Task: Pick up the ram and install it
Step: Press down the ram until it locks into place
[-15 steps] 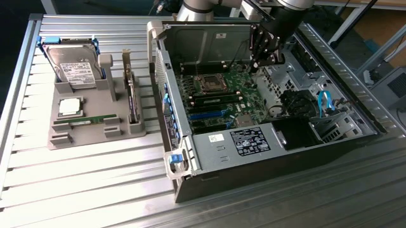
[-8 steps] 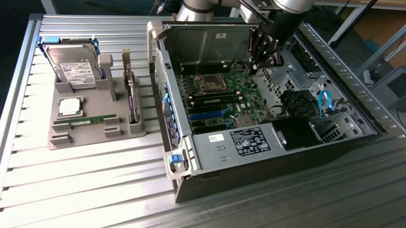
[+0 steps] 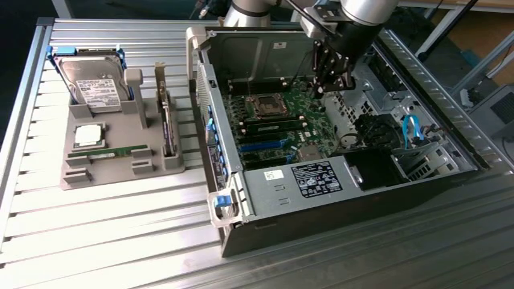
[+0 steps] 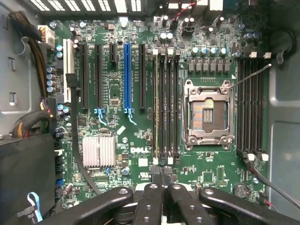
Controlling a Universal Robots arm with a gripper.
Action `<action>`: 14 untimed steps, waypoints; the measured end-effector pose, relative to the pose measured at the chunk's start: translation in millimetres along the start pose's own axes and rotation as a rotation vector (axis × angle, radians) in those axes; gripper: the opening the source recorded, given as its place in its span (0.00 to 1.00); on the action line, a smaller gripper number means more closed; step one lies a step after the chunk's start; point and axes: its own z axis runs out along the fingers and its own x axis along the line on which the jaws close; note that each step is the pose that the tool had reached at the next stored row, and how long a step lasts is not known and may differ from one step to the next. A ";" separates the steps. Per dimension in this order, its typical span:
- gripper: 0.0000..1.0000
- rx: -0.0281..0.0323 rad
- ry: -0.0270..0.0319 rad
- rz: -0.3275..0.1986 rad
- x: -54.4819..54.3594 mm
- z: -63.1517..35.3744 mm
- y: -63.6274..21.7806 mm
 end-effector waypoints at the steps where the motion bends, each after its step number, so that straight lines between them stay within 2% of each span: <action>1: 0.10 0.0005 0.0000 0.000 0.1 2.3 0.0; 14: 0.10 0.0041 0.0001 0.000 0.8 30.5 -0.5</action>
